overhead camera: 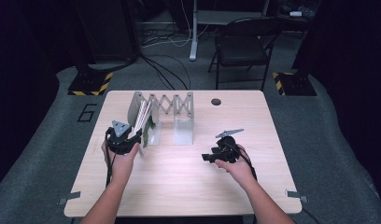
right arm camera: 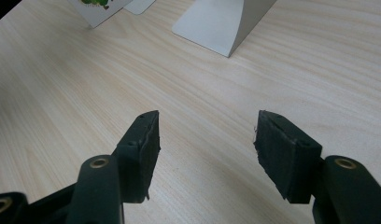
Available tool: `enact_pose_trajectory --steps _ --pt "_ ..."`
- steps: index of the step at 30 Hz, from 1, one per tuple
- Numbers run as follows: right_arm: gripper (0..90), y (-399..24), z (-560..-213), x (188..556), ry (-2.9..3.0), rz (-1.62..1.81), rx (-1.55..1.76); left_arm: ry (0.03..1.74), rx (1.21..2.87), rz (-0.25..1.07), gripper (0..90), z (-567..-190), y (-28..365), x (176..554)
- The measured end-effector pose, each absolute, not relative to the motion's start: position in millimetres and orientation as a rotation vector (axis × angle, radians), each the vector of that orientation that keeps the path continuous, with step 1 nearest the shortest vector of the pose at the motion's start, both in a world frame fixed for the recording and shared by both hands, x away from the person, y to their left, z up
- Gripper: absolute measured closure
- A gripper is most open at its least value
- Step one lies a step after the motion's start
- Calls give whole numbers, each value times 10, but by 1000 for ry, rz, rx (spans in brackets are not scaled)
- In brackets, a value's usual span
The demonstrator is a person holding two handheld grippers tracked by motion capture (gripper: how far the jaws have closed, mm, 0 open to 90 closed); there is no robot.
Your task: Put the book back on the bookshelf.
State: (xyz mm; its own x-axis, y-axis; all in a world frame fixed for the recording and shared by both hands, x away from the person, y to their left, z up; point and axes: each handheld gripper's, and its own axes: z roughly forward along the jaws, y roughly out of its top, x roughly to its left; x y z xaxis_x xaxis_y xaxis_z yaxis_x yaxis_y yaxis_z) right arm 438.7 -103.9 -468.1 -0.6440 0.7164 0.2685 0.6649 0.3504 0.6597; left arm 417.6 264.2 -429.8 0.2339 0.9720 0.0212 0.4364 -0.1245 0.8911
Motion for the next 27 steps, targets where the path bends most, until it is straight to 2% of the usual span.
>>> enact_pose_trajectory --steps 9,27 --pt "400 -1064 -4686 4381 2522 1177 1321 1326 1684 792 556 -4222 2686 4101" --pt "399 -1100 -4675 4367 2510 1175 1321 1298 1756 736 556 -4094 2631 4018"
